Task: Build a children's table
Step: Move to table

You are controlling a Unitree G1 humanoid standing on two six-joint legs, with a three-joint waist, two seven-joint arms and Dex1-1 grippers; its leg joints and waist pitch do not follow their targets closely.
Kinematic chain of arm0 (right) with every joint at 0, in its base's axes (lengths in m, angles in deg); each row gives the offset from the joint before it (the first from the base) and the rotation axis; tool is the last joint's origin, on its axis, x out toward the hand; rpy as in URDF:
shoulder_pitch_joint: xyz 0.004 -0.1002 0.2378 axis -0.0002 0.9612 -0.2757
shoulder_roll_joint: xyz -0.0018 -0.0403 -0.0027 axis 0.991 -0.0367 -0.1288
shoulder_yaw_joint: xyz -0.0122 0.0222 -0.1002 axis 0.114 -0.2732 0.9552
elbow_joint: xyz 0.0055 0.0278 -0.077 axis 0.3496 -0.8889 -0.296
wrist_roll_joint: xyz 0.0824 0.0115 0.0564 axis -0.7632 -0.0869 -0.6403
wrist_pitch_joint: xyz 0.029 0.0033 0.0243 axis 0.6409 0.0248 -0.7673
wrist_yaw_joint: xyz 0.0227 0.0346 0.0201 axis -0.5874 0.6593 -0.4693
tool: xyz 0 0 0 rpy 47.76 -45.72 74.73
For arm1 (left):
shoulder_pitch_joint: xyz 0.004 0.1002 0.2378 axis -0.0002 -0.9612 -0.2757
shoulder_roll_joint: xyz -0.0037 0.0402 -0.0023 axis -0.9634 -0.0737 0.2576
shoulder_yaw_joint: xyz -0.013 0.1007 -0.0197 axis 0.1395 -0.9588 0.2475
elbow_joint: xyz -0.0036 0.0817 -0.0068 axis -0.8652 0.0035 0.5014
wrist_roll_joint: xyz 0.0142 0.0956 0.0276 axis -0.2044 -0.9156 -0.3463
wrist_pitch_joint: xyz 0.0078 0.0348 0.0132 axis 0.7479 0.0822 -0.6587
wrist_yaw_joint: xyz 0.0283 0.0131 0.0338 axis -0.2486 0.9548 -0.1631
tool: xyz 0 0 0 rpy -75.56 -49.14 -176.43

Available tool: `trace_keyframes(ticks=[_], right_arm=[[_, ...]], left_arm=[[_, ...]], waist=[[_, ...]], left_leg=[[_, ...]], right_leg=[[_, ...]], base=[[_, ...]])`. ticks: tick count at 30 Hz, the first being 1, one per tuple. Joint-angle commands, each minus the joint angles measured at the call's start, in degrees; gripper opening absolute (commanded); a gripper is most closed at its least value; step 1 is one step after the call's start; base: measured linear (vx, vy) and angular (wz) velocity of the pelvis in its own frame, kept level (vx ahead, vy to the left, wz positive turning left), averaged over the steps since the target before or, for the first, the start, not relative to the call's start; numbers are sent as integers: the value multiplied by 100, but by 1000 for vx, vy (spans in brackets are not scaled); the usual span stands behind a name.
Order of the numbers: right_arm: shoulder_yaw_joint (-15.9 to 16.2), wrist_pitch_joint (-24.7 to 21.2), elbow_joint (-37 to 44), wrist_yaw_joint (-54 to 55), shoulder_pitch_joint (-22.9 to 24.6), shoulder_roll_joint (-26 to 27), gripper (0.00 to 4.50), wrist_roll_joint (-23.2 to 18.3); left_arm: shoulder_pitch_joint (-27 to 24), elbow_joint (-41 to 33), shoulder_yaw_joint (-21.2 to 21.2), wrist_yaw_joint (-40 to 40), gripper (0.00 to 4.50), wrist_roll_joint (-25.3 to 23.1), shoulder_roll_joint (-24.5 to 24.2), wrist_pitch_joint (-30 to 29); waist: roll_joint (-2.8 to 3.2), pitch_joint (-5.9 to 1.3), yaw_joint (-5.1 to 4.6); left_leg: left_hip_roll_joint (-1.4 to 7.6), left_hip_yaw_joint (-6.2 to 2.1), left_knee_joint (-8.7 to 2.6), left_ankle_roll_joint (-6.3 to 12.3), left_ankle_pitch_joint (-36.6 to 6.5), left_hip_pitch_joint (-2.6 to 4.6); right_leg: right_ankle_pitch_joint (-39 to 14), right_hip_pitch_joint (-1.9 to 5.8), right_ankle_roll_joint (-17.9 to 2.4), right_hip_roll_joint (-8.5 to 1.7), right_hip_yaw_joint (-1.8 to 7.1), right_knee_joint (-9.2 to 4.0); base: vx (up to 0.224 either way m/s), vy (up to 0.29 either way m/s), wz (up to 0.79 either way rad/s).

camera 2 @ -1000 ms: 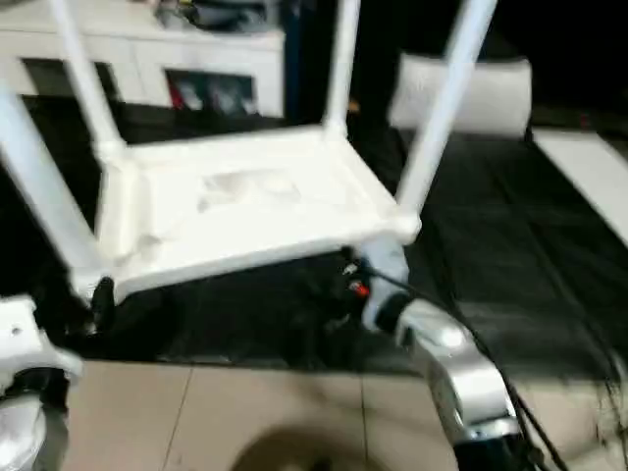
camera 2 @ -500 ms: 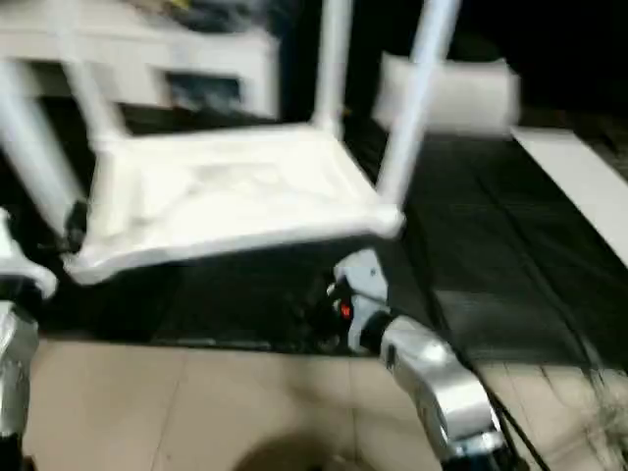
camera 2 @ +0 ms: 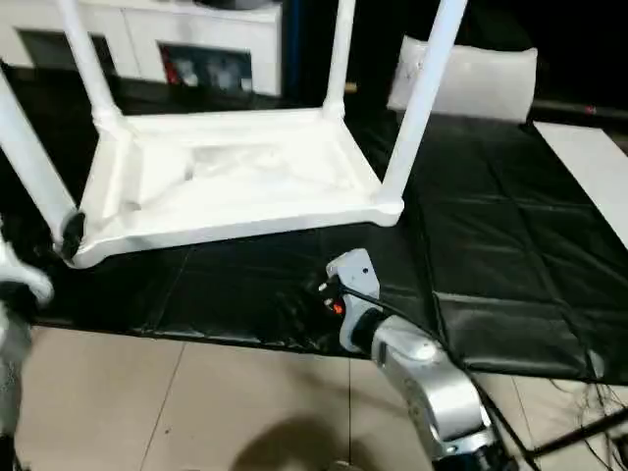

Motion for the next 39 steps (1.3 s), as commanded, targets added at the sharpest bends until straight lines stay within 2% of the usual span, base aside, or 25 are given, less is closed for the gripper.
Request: trace_keyframes(ticks=[1, 5, 6, 7, 8, 10, 12, 13, 14, 15, 17, 19, 20, 22, 23, 24, 25, 26, 27, 28, 29, 32, 34, 36, 39], right_arm=[[-157, 87, 145, 143, 114, -8, 450, 69], [-469, -42, 137, 359, 260, 55, 450, -38], [-517, -72, 144, 380, 291, 60, 450, -68], [-560, -75, 152, 397, 326, 72, 450, -97], [-583, -72, 166, 408, 353, 79, 450, -112], [-616, -30, 197, 428, 411, 92, 450, -121], [-686, 9, 244, 488, 510, 135, 450, -168], [-710, 35, 248, 527, 534, 158, 450, -167], [-730, 45, 241, 567, 544, 175, 450, -157], [-729, 101, 223, 595, 539, 178, 450, -99], [-755, 76, 206, 621, 520, 224, 450, -107], [-788, 11, 197, 668, 503, 264, 450, -127], [-843, -63, 180, 749, 481, 325, 450, -151], [-915, -141, 180, 847, 463, 375, 450, -162], [-926, -334, 175, 990, 431, 369, 450, -71], [-930, -444, 162, 1082, 407, 370, 450, 3], [-930, -460, 160, 1095, 404, 370, 450, 13], [-904, -290, 49, 998, 363, 328, 450, 48], [-867, -151, 45, 885, 382, 274, 450, 58], [-867, -151, 45, 885, 382, 274, 450, 58], [-858, -66, 52, 935, 419, 253, 450, 154], [-852, 15, 144, 967, 461, 285, 450, 186], [-876, -22, 203, 951, 482, 327, 450, 99], [-874, -58, 244, 910, 489, 341, 450, 41], [-785, -17, 233, 740, 484, 286, 450, 37]], left_arm=[[-207, -409, -223, -161, 445, -71, 133, -153], [-921, -1042, -500, -253, 445, -154, 443, -124], [-1010, -1122, -506, -281, 445, -158, 502, -139], [-1071, -1174, -511, -298, 445, -161, 546, -137], [-1114, -1222, -527, -308, 445, -172, 570, -139], [-1193, -1318, -571, -322, 445, -195, 609, -145], [-1300, -1478, -717, -334, 445, -217, 624, -237], [-1317, -1520, -801, -313, 445, -224, 619, -255], [-1314, -1560, -890, -294, 445, -210, 628, -302], [-1305, -1605, -959, -288, 445, -179, 655, -362], [-1274, -1667, -1047, -249, 445, -100, 683, -537], [-1254, -1691, -1094, -193, 445, -70, 699, -576], [-1237, -1673, -1125, -118, 445, -70, 683, -577], [-1242, -1710, -1127, -272, 445, -193, 670, -762], [-1222, -1700, -1132, -294, 445, -179, 671, -796], [-1203, -1675, -1148, -261, 445, -153, 653, -749], [-1200, -1671, -1150, -256, 445, -150, 650, -742], [-1134, -1588, -1267, -84, 445, -217, 494, -666], [-1096, -1529, -1315, 11, 445, -262, 428, -548], [-1096, -1529, -1315, 11, 445, -262, 428, -548], [-1041, -1435, -1371, 94, 445, -363, 359, -355], [-938, -1301, -1384, 48, 445, -407, 404, -267], [-896, -1252, -1413, 79, 445, -389, 394, -337], [-880, -1195, -1476, 103, 445, -408, 349, -372], [-937, -1194, -1479, 71, 445, -419, 332, -213]], waist=[[150, -288, -68], [66, -234, -130], [111, -253, -171], [-38, -217, -54], [-86, -195, 132], [-123, -149, 405], [-138, -121, 445], [-103, -115, 362], [88, -145, 212], [306, -96, -82], [384, -126, -133], [414, -89, -203], [379, -212, -286], [149, -281, -317], [144, -196, -288], [120, -285, -176], [120, -285, -176], [236, -108, -160], [347, -13, -183], [432, -3, -397], [458, -50, -355], [360, -183, -339], [298, -269, -240], [313, -188, -247], [205, -157, -234]], left_leg=[[172, 89, -499, 160, 855, -184], [125, 167, -515, 422, 99, -231], [109, 472, -363, 213, -135, 67], [-79, 498, -263, 159, -541, -99], [-152, 464, 47, 348, -801, -19], [-194, 156, 518, 446, -780, -208], [-331, -114, 647, 338, -698, -264], [-403, -214, 378, 483, -648, -200], [-396, -264, -205, 992, -798, 85], [-174, -461, -954, 1935, -1889, -31], [28, -359, -1214, 2505, -2247, -215], [-126, -407, -1092, 2125, -2483, -192], [-163, -595, -1000, 1495, -2317, 70], [-68, -757, -1031, 121, -2204, -5], [61, -736, -755, -886, -2199, -370], [325, -720, 7, -646, -962, -338], [325, -720, 7, -646, -962, -338], [640, -1056, 334, -346, 213, -289], [730, -1189, 19, -498, -668, -169], [566, -1117, -801, -1010, -2359, -347], [176, -926, -1060, -1190, -2802, -349], [-185, -515, -892, -1174, -1840, -307], [-30, -505, -727, -711, -823, -348], [13, -511, -915, -802, -1823, -491], [121, -559, -613, -354, -2691, -454]], right_leg=[[509, 474, -1290, -358, 307, -399], [-533, 502, -1205, -477, 404, -579], [-1029, 218, -1177, -308, 652, -746], [-1769, 434, -1185, -304, 987, -809], [-2570, 447, -1287, -514, 1507, -1054], [-3173, 610, -1504, -795, 2241, -1276], [-3123, 475, -1350, -536, 2370, -1288], [-3130, 400, -1024, -271, 2288, -1273], [-3030, 202, -617, 54, 1942, -1235], [-2123, -93, -561, 422, 805, -330], [-974, -168, -230, 217, -91, 716], [-483, -38, -191, 141, -430, 569], [-244, -34, -193, 60, -442, 269], [-43, 179, -277, -268, -141, -59], [-122, 557, -811, -1134, 328, -408], [225, 725, -1232, -1904, 693, -746], [225, 725, -1232, -1904, 693, -746], [111, 727, -1174, -1907, 521, -831], [-325, 605, -962, -1437, 357, -695], [-334, 556, -526, -564, 134, 0], [-140, 456, -96, -257, 22, 112], [-32, 449, 28, -463, 95, -254], [547, 624, 36, -845, 222, -462], [-198, 522, -14, -689, 159, -447], [-1966, 428, -376, -1247, 417, -807]], base=[[0, 0, 0], [-9, 13, 0], [0, 0, 0], [-21, 28, -35], [-10, 13, -27], [-47, 70, -42], [-87, 184, -68], [-87, 220, -57], [-100, 279, -43], [-100, 279, -43], [-56, 168, 4], [-123, 275, 7], [-118, 292, -1], [-46, 206, -12], [-93, 243, -12], [-74, 139, -4], [-65, 142, -1], [-24, 83, -1], [-77, 154, 3], [-106, 151, 0], [-106, 151, 0], [-74, 101, 22], [-74, 35, 0], [-76, 17, -4], [-56, -13, 3]])
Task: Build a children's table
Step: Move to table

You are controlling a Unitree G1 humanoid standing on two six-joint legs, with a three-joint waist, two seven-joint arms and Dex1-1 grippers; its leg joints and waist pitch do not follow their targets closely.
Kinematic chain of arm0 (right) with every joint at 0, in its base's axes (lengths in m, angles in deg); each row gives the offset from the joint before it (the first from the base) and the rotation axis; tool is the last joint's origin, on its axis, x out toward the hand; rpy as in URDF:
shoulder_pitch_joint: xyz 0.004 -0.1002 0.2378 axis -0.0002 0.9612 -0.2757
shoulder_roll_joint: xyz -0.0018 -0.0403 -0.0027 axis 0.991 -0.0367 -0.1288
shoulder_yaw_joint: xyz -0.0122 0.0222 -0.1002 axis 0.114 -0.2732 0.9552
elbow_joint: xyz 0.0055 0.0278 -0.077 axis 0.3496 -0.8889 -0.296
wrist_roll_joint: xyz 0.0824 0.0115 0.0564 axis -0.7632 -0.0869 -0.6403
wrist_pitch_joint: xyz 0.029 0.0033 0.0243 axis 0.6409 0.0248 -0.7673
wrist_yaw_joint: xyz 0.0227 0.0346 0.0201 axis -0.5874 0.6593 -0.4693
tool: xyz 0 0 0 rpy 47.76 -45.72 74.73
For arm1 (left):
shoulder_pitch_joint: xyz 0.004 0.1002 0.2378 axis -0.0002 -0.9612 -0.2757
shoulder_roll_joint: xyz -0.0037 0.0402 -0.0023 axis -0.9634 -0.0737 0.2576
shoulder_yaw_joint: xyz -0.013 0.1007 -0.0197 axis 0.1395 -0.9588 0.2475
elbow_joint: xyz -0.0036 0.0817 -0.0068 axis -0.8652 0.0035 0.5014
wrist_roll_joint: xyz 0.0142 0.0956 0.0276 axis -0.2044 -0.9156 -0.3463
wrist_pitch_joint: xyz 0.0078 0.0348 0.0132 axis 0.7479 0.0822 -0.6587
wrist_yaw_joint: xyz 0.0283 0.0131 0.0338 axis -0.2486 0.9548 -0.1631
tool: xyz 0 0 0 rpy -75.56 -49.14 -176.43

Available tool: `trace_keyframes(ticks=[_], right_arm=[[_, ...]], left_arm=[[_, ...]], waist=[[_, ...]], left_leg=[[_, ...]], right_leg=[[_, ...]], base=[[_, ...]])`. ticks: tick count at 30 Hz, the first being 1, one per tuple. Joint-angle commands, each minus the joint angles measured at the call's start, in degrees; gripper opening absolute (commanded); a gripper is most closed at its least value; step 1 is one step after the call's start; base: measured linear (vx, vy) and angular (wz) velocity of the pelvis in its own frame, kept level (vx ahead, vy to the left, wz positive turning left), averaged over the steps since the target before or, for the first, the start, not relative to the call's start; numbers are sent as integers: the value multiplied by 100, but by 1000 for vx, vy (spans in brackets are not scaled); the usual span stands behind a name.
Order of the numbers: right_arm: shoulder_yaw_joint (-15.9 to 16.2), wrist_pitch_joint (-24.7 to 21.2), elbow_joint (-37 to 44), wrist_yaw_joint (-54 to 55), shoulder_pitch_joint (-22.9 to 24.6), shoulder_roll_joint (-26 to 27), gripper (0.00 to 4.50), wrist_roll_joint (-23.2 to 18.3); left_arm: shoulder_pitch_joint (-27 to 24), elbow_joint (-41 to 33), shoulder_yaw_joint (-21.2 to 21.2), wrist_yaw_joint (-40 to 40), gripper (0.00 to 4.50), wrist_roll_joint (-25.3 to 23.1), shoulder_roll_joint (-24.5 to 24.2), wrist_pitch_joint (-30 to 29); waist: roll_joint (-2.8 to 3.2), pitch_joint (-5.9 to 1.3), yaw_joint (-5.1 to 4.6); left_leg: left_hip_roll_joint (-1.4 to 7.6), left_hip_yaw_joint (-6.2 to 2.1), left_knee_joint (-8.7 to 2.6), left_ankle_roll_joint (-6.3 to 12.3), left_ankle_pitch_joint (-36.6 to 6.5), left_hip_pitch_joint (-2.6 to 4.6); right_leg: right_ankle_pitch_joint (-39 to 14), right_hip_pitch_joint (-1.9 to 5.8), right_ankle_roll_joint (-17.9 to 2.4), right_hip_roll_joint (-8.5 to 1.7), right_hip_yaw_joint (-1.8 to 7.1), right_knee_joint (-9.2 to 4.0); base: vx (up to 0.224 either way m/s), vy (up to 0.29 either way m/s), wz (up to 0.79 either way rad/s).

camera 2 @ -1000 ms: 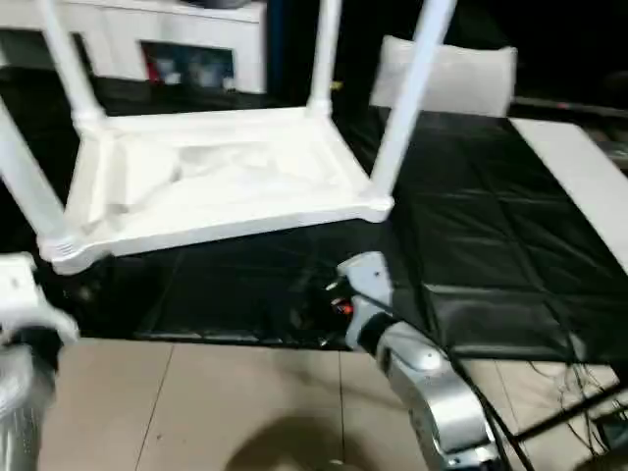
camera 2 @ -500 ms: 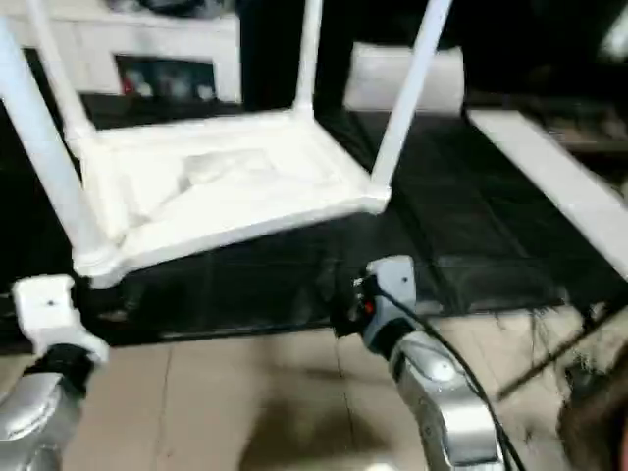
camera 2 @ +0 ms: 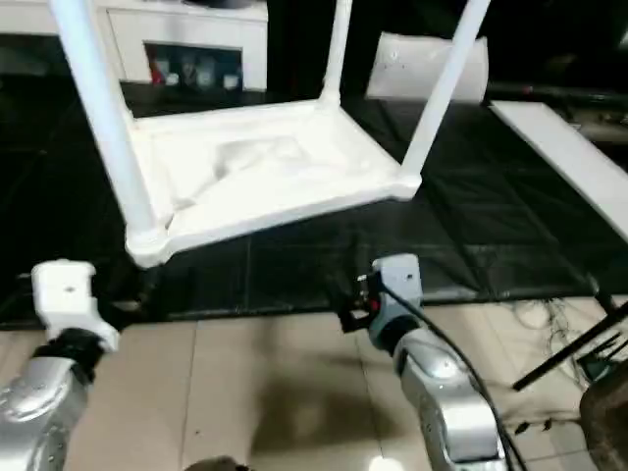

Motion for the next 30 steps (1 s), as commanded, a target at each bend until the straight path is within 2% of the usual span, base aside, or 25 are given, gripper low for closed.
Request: trace_keyframes(ticks=[1, 3, 4, 5, 6, 7, 8, 9, 10, 11, 12, 13, 14, 15, 16, 19, 20, 21, 22, 24, 25, 26, 28, 29, 30], right_arm=[[49, 9, 87, -178, -34, -98, 450, -19], [64, 19, 97, -199, -33, -108, 450, -15], [83, 16, 112, -256, -40, -113, 450, -39], [91, 13, 112, -307, -54, -112, 450, -58], [86, 14, 103, -313, -61, -110, 450, -57], [78, 24, 83, -310, -69, -110, 450, -53], [72, 43, 67, -305, -75, -114, 450, -43], [72, 119, 34, -288, -80, -130, 450, 4], [74, 147, 23, -285, -82, -140, 450, 20], [26, 209, -9, -226, -67, -106, 450, 26], [9, 224, -22, -219, -60, -110, 450, 37], [-2, 231, -32, -217, -58, -115, 450, 45], [-10, 241, -35, -234, -44, -133, 450, 58], [-21, 241, -26, -236, -32, -133, 450, 58], [-29, 240, -19, -237, -24, -132, 450, 57], [-55, 239, -2, -228, -11, -143, 450, 32], [-83, 243, 4, -211, 1, -140, 450, 13], [-94, 244, 6, -209, 7, -139, 450, 7], [-103, 247, 13, -213, 19, -145, 450, 2], [-128, 256, 40, -281, 52, -171, 450, -45], [-140, 248, 50, -305, 63, -173, 450, -75], [-144, 248, 60, -327, 70, -181, 450, -104], [-144, 268, 95, -405, 101, -219, 450, -144], [-141, 277, 118, -451, 134, -256, 450, -147], [-142, 277, 119, -453, 137, -259, 450, -147]], left_arm=[[-45, 20, -29, 0, 445, -81, -7, 170], [-54, 12, -20, -12, 445, -91, 3, 195], [-58, -14, -12, -38, 445, -134, 9, 194], [-54, -55, -28, -72, 445, -210, -5, 183], [-48, -69, -45, -81, 445, -241, -19, 179], [-38, -83, -75, -80, 445, -259, -35, 180], [-28, -102, -101, -81, 445, -265, -39, 169], [-1, -125, -135, -74, 445, -243, -20, 148], [7, -126, -145, -74, 445, -234, -15, 152], [34, -118, -202, -28, 445, -255, -50, 164], [58, -112, -257, 7, 445, -294, -77, 173], [76, -108, -294, 30, 445, -321, -94, 176], [101, -107, -320, 18, 445, -361, -88, 164], [117, -104, -320, 9, 445, -359, -68, 157], [126, -104, -322, 1, 445, -355, -58, 152], [158, -96, -350, 10, 445, -358, -44, 142], [178, -91, -371, 4, 445, -379, -44, 143], [183, -91, -377, -5, 445, -390, -45, 147], [184, -98, -381, -25, 445, -405, -42, 158], [137, -193, -361, -181, 445, -455, 13, 166], [106, -240, -343, -241, 445, -465, 42, 179], [68, -295, -305, -291, 445, -458, 92, 232], [-135, -578, -219, -310, 445, -306, 239, 393], [-416, -861, -173, -286, 445, -151, 348, 498], [-441, -884, -172, -282, 445, -140, 355, 508]], waist=[[19, -135, 22], [50, -61, -84], [209, -14, -179], [316, 70, -119], [314, 27, -24], [125, -70, -55], [-193, -248, -48], [18, -211, -88], [-60, 17, -284], [-26, 143, -300], [144, 95, -342], [268, 59, -448], [97, -46, -487], [335, -58, -467], [362, -122, -505], [103, -162, -516], [-179, -191, -469], [-369, -264, -371], [-518, -234, -72], [-419, -238, 142], [-419, -238, 142], [-350, -200, 192], [-99, -260, 332], [175, -342, 334], [381, -390, 256]], left_leg=[[1248, -793, -550, -404, -2815, 215], [1294, -853, -425, -300, -3309, 282], [1221, -825, -757, -635, -4549, 325], [709, -823, -1806, -980, -5556, -207], [509, -645, -1820, -839, -5242, -160], [315, -698, -1633, -460, -4125, 42], [444, -569, -657, -214, -2697, 36], [806, -699, 682, 180, -1565, 335], [992, -706, 1102, 494, -538, -136], [1072, -729, 881, 135, -561, 130], [1088, -850, 250, -228, -1962, 707], [1094, -1004, -399, -452, -3603, 903], [1786, -1539, -1247, 67, -5097, 1118], [1564, -1529, -1088, 819, -4207, 1177], [1452, -1452, -962, 1213, -3487, 1319], [1329, -1095, -1062, 2023, -1874, 1297], [1057, -616, -1089, 1836, -1475, 1263], [757, -447, -814, 1650, -1517, 1039], [208, -151, 204, 1325, -1128, 885], [318, -383, 581, 697, -147, 263], [318, -383, 581, 697, -147, 263], [475, -405, 567, 467, 466, 125], [750, -452, -55, 370, 1654, -114], [968, -515, -587, 711, 2822, 83], [1404, -857, -604, 992, 2768, 503]], right_leg=[[-2646, -50, -929, -1011, 453, -599], [-3934, 67, -847, -962, 248, -782], [-3928, 142, -564, -427, -121, -617], [-2448, 733, -461, 277, -503, 259], [-1610, 844, -321, 633, -549, 495], [-1819, 762, -400, 463, -308, 211], [-3669, 775, -479, -657, 113, -639], [-4308, 602, -1058, -1653, 434, -1375], [-4543, 896, -1405, -1898, 403, -1559], [-5129, 836, -1720, -1185, 39, -1226], [-4506, 762, -1596, -353, -521, -731], [-3386, 616, -1305, 248, -605, -158], [-1494, 98, -547, 457, -138, 862], [-1005, -166, -184, 424, -69, 985], [-750, -363, -108, 429, -94, 1025], [47, -575, -277, 373, -83, 883], [294, -381, -596, 149, 199, 212], [-295, 60, -543, -2, 596, -44], [-3437, 308, -525, -320, 1175, -715], [-1953, 790, -1642, -380, 1445, -474], [-1953, 790, -1642, -380, 1445, -474], [-333, 750, -2256, -319, 1174, -523], [938, 711, -2211, -46, 633, -398], [1622, 588, -1485, 474, 164, -54], [1121, 119, -1010, 646, -32, 376]], base=[[-54, -34, -6], [0, 0, 0], [0, 0, 0], [-86, 32, 7], [-74, 32, 14], [-51, -10, 44], [13, -33, 26], [-3, -60, 61], [7, 23, 34], [50, 48, 28], [65, 75, -7], [98, 68, 13], [114, 55, 8], [114, 55, 8], [155, 22, -17], [151, 8, -9], [309, -69, -8], [228, -77, 0], [264, -115, 15], [290, -77, 17], [274, -48, 5], [250, -24, 2], [249, -2, -2], [202, 71, -4], [202, 71, -4]])
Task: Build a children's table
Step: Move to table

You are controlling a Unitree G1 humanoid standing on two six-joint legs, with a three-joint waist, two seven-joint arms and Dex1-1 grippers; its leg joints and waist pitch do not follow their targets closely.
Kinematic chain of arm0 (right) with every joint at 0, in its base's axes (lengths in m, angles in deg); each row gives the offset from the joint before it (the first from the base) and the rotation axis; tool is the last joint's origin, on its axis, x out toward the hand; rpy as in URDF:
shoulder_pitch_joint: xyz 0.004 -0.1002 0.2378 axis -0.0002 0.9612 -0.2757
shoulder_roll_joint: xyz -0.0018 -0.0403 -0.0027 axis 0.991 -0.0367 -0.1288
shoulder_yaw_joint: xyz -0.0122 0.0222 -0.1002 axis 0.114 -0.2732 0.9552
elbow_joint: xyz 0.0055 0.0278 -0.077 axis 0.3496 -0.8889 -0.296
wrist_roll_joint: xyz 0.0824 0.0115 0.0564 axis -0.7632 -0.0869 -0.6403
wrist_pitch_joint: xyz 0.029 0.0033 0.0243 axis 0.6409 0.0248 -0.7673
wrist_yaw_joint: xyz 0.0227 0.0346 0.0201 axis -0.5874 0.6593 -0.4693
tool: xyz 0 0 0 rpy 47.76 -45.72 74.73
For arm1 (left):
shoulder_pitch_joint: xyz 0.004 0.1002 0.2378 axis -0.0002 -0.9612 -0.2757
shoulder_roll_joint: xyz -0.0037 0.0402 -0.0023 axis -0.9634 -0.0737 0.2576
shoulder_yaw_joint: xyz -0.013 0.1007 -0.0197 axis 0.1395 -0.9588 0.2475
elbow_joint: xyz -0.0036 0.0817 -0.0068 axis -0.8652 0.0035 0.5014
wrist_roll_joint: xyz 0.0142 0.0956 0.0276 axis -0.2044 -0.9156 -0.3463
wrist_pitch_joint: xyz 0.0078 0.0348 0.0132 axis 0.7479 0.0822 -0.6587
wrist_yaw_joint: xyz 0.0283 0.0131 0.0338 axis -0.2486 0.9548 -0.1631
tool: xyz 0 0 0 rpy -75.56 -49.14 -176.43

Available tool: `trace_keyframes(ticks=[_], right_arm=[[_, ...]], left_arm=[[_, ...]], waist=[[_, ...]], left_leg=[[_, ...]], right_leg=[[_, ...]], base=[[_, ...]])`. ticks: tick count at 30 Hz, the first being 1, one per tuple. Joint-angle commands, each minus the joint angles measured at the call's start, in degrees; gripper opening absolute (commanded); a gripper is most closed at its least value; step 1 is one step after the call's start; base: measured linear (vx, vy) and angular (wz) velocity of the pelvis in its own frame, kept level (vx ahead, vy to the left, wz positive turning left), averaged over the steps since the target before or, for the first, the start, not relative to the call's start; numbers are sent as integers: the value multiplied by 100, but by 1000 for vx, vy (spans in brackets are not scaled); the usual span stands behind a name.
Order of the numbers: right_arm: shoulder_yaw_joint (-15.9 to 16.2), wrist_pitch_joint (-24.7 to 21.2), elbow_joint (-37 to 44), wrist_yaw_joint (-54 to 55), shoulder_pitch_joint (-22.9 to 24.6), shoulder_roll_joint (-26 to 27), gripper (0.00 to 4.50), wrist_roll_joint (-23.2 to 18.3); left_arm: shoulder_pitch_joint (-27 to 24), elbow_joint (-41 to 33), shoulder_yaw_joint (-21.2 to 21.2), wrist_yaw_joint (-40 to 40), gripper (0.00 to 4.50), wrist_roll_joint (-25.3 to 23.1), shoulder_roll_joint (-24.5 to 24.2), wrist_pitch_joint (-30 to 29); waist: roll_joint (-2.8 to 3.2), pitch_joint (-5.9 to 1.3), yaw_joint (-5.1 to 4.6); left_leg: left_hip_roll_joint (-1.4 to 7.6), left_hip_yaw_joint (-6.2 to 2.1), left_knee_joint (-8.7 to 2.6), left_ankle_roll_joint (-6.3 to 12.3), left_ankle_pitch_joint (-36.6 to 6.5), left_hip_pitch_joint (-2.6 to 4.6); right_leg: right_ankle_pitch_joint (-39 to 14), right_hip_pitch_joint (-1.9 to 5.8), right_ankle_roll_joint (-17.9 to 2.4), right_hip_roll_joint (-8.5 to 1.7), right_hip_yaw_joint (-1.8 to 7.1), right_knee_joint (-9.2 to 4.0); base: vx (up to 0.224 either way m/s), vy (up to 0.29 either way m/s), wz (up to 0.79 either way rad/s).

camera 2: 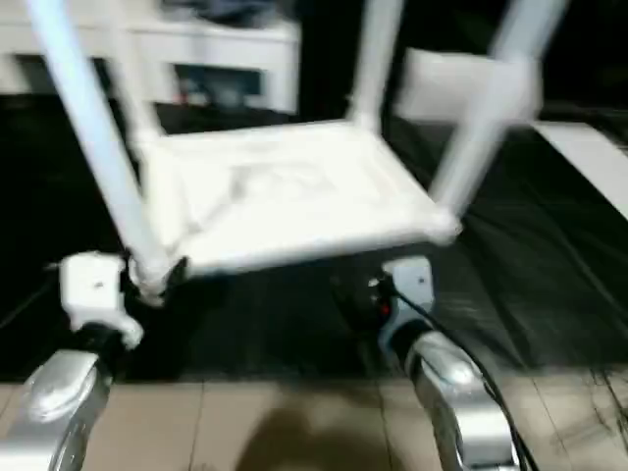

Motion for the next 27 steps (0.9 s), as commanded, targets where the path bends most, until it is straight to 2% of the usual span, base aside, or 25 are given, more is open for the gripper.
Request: trace_keyframes(ticks=[1, 2, 3, 4, 5, 6, 7, 8, 9, 10, 11, 12, 13, 14, 15, 16, 18, 19, 20, 21, 22, 25, 26, 27], right_arm=[[-22, -27, 65, -42, 80, -67, 450, -37], [-21, -30, 53, -41, 91, -75, 450, -27], [-19, -28, 49, -46, 93, -74, 450, -23], [-16, -25, 48, -63, 97, -74, 450, -20], [-17, -27, 49, -70, 99, -74, 450, -20], [-13, -26, 49, -71, 98, -70, 450, -17], [-9, -23, 44, -85, 90, -65, 450, -27], [-13, -32, 41, -114, 78, -60, 450, -53], [-13, -32, 41, -114, 78, -60, 450, -53], [-30, -37, 24, -136, 56, -64, 450, -74], [-31, -38, 19, -139, 50, -65, 450, -75], [-33, -47, -4, -139, 21, -75, 450, -72], [-39, -49, -15, -142, 11, -84, 450, -74], [-45, -50, -27, -145, 1, -94, 450, -75], [-51, -50, -39, -150, -8, -104, 450, -76], [-56, -48, -43, -153, -10, -110, 450, -75], [-67, -52, -63, -147, -38, -111, 450, -77], [-64, -53, -67, -142, -43, -108, 450, -75], [-49, -58, -61, -151, -45, -125, 450, -55], [-36, -64, -53, -168, -45, -139, 450, -26], [-32, -66, -50, -174, -45, -140, 450, -16], [-46, -95, -13, -185, -28, -151, 450, -24], [-44, -110, -3, -196, -18, -169, 450, -12], [-44, -110, -3, -196, -18, -169, 450, -12]], left_arm=[[-203, -227, 30, -35, 445, 100, 63, 123], [-327, -292, 78, -117, 445, 125, 162, 232], [-355, -296, 102, -134, 445, 174, 207, 278], [-454, -339, 147, -150, 445, 225, 266, 452], [-494, -361, 161, -159, 445, 228, 283, 510], [-528, -376, 179, -142, 445, 248, 282, 545], [-536, -368, 199, -115, 445, 268, 279, 612], [-523, -337, 211, 4, 445, 312, 243, 734], [-523, -337, 211, 4, 445, 312, 243, 734], [-450, -245, 243, 149, 445, 355, 157, 787], [-424, -210, 259, 176, 445, 370, 137, 792], [-285, -35, 329, 265, 445, 419, 47, 784], [-209, 61, 353, 294, 445, 426, 2, 756], [-113, 192, 387, 329, 445, 447, -43, 747], [-9, 343, 427, 366, 445, 478, -86, 755], [44, 422, 448, 377, 445, 495, -97, 770], [447, 940, 537, 380, 445, 419, -291, 775], [503, 1012, 546, 395, 445, 410, -319, 811], [642, 1081, 551, 347, 445, 387, -344, 715], [830, 1174, 563, 235, 445, 333, -367, 566], [905, 1221, 569, 191, 445, 317, -380, 528], [1176, 1368, 535, 240, 445, 330, -414, 462], [1279, 1430, 519, 293, 445, 379, -404, 471], [1279, 1430, 519, 293, 445, 379, -404, 471]], waist=[[251, -328, -246], [147, -370, -29], [102, -386, -95], [28, -429, -49], [-54, -436, -80], [-286, -445, -194], [-403, -453, -120], [-358, -281, -33], [-304, -232, -54], [-228, -198, -78], [-198, -169, -113], [-164, -77, -208], [-164, -77, -208], [-160, -88, -208], [-189, -90, -214], [-181, -90, -193], [-157, -111, -189], [-157, -111, -189], [-176, -126, -181], [-122, -131, -179], [-166, -147, -188], [-136, -187, -186], [-100, -201, -172], [-110, -197, -178]], left_leg=[[1113, -814, -613, 1372, 3687, 682], [1051, -650, -136, 1335, 7537, 823], [847, -562, -193, 1112, 8033, 762], [552, -521, -248, 750, 7670, 744], [553, -557, -197, 765, 7068, 858], [285, -412, -238, 802, 5591, 458], [-17, -127, -302, 764, 4360, 106], [112, 57, -475, 243, 714, 82], [171, 30, -602, 35, 163, 111], [366, -28, -720, -229, -913, 265], [448, -59, -808, -276, -1372, 320], [507, -18, -937, -450, -2465, 326], [507, -18, -937, -450, -2465, 326], [509, 47, -922, -539, -2711, 316], [508, 67, -910, -533, -2688, 309], [503, 94, -903, -534, -2606, 307], [521, 130, -918, -544, -2392, 284], [521, 130, -918, -544, -2392, 284], [534, 174, -912, -523, -2304, 294], [536, 177, -913, -542, -2277, 290], [540, 194, -913, -512, -2161, 265], [544, 227, -890, -411, -1782, 245], [548, 237, -880, -363, -1588, 235], [554, 246, -886, -352, -1556, 230]], right_leg=[[957, -550, -159, -335, 55, 506], [1522, -782, 573, -730, 394, 301], [1834, -727, 748, -683, 398, 205], [1987, -704, 809, -658, 429, -67], [2045, -801, 775, -793, 553, -196], [2872, -439, 753, -957, 686, -221], [3869, -110, 1049, -888, 661, -184], [3879, -176, 1354, -1107, 662, -463], [3261, -150, 1239, -1080, 531, -483], [1754, -224, 826, -957, 487, -557], [1053, -256, 529, -920, 482, -565], [-732, -328, -269, -904, 505, -683], [-732, -328, -269, -904, 505, -683], [-1556, -371, -476, -956, 519, -735], [-1671, -381, -474, -973, 533, -754], [-1784, -407, -464, -991, 547, -769], [-1520, -417, -429, -980, 545, -749], [-1520, -417, -429, -980, 545, -749], [-1415, -437, -432, -980, 545, -735], [-1350, -434, -460, -986, 540, -719], [-1218, -417, -485, -983, 520, -708], [-700, -404, -596, -984, 511, -663], [-452, -394, -642, -991, 507, -643], [-364, -394, -661, -984, 502, -646]], base=[[195, 82, 3], [107, 103, -4], [107, 103, -4], [5, 93, -10], [28, -11, -20], [28, -11, -20], [7, -59, -16], [-51, -40, -4], [-51, -40, -4], [-85, -23, -3], [-119, 7, 7], [-119, 7, 7], [-122, 25, -3], [-95, 17, -6], [-95, 17, -6], [-86, 12, -4], [-72, 13, -5], [-59, 12, -5], [0, 0, 0], [0, 0, 0], [0, 0, 0], [0, 0, 0], [0, 0, 0], [0, 0, 0]])
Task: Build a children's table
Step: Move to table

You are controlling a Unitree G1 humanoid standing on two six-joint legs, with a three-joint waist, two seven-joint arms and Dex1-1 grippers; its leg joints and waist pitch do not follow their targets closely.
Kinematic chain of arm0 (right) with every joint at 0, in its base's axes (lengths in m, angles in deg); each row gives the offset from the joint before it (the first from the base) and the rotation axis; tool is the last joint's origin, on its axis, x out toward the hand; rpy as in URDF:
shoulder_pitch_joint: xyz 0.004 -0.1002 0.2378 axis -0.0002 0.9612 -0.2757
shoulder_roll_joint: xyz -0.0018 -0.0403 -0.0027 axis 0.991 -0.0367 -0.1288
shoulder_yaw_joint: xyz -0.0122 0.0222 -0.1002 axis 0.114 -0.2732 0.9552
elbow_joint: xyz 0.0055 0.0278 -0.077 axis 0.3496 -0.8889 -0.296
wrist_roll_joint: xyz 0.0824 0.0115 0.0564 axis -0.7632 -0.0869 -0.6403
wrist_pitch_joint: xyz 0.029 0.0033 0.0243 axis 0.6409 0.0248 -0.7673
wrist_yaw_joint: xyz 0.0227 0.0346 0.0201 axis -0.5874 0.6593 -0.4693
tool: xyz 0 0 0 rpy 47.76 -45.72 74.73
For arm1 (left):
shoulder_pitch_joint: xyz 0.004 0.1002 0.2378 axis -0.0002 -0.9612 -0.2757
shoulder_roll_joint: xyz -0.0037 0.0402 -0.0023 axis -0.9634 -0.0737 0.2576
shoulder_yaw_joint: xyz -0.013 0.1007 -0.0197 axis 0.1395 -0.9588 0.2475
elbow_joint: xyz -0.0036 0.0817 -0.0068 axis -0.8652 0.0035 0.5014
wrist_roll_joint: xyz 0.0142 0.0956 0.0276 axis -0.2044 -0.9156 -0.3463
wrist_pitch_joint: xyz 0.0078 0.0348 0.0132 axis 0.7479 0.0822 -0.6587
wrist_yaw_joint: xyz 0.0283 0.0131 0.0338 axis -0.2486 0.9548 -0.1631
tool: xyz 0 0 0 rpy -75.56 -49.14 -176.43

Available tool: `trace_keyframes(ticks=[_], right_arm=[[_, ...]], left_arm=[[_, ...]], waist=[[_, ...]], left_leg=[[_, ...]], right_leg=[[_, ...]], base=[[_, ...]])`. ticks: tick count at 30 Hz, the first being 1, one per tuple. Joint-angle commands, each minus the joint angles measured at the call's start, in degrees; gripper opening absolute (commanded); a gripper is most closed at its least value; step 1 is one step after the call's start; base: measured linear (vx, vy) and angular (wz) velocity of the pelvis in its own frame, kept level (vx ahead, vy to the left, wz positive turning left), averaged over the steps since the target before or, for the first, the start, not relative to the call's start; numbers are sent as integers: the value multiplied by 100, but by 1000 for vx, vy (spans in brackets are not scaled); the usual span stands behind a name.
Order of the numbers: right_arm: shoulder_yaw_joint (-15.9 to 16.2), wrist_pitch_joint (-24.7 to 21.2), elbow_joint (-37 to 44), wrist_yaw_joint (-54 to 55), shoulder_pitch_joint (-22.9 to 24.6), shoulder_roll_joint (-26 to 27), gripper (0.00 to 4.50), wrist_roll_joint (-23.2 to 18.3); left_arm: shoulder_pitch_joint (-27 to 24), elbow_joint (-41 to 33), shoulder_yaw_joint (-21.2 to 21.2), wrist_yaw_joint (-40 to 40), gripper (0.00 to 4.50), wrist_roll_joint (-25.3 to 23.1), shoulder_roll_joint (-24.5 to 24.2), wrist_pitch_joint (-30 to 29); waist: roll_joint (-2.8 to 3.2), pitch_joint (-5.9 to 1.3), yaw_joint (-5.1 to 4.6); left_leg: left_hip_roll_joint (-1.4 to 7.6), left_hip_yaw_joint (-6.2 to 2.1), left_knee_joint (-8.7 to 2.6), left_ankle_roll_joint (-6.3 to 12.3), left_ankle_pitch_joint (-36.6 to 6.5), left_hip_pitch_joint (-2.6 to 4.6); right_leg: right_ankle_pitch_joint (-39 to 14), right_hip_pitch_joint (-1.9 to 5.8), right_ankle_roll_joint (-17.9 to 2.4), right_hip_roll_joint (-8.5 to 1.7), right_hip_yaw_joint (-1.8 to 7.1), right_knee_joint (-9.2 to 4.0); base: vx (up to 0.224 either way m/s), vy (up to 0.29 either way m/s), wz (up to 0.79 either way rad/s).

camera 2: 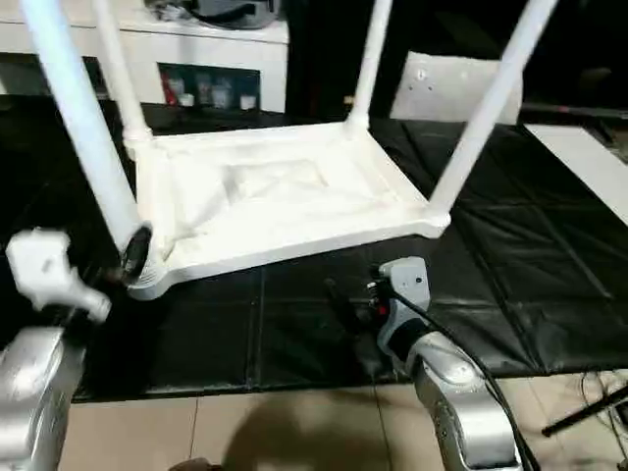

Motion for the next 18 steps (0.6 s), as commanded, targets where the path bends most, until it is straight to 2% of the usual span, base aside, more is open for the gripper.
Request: trace_keyframes(ticks=[1, 2, 3, 5, 7, 8, 9, 10, 11, 15, 16, 17, 18], right_arm=[[-40, -80, 35, -5, -7, -77, 450, 6], [-40, -85, 34, -7, -6, -85, 450, 10], [-40, -144, 35, 4, -5, -99, 450, 15], [-36, -270, -2, 42, -16, -135, 450, 48], [-35, -410, -175, 120, -82, -209, 450, 165], [-38, -451, -253, 154, -118, -236, 450, 216], [-55, -485, -426, 244, -214, -275, 450, 324], [-56, -485, -433, 247, -217, -277, 450, 327], [-72, -504, -538, 306, -276, -291, 450, 380], [-172, -518, -1315, 632, -666, -330, 450, 615], [-188, -443, -1544, 666, -777, -321, 450, 639], [-179, -299, -1935, 719, -981, -285, 450, 690], [-176, -281, -1979, 724, -1004, -281, 450, 696]], left_arm=[[93, 109, -88, 151, 445, 102, -21, -39], [119, 133, -115, 240, 445, 156, -41, -47], [143, 155, -164, 395, 445, 239, -80, -82], [157, 183, -268, 739, 445, 391, -171, -149], [125, 184, -376, 1476, 445, 783, -385, -339], [106, 164, -394, 1785, 445, 994, -469, -465], [67, 106, -425, 2343, 445, 1344, -648, -666], [66, 105, -426, 2362, 445, 1355, -654, -671], [53, 73, -443, 2566, 445, 1488, -726, -774], [149, -54, -609, 3435, 445, 2079, -1037, -1294], [197, -100, -714, 3626, 445, 2182, -1128, -1434], [293, -150, -958, 3920, 445, 2209, -1265, -1576], [304, -154, -987, 3951, 445, 2208, -1277, -1588]], waist=[[131, -244, -5], [113, -249, -5], [117, -287, 9], [117, -295, 30], [100, -297, 34], [101, -295, 44], [108, -278, 57], [118, -275, 66], [98, -264, 76], [109, -236, 105], [90, -234, 121], [97, -236, 136], [95, -238, 135]], left_leg=[[496, -190, -552, -271, -1709, 90], [488, -178, -540, -260, -1710, 89], [488, -163, -514, -214, -1519, 97], [500, -129, -500, -91, -1083, 89], [498, -94, -495, -64, -1032, 105], [490, -90, -489, -72, -1018, 116], [480, -59, -494, -109, -1158, 146], [482, -52, -499, -138, -1230, 150], [494, -35, -508, -183, -1385, 161], [483, -14, -542, -345, -1688, 179], [488, 6, -531, -406, -1823, 211], [491, 17, -533, -429, -1845, 214], [492, 23, -535, -437, -1864, 215]], right_leg=[[-800, 11, -935, -556, 243, -472], [-770, 7, -933, -548, 248, -474], [-501, 20, -960, -553, 255, -447], [197, 27, -1024, -526, 242, -391], [302, 23, -1072, -512, 231, -377], [275, 21, -1102, -525, 233, -371], [5, -21, -1168, -511, 233, -387], [-125, -31, -1180, -510, 235, -389], [-353, -43, -1190, -520, 242, -403], [-949, -96, -1116, -511, 249, -433], [-1099, -119, -1080, -519, 261, -446], [-1173, -126, -1054, -535, 266, -457], [-1209, -132, -1049, -539, 264, -457]], base=[[0, 0, 0], [0, 0, 0], [0, 0, 0], [0, 0, 0], [0, 0, 0], [0, 0, 0], [0, 0, 0], [0, 0, 0], [0, 0, 0], [0, 0, 0], [0, 0, 0], [0, 0, 0], [0, 0, 0]])
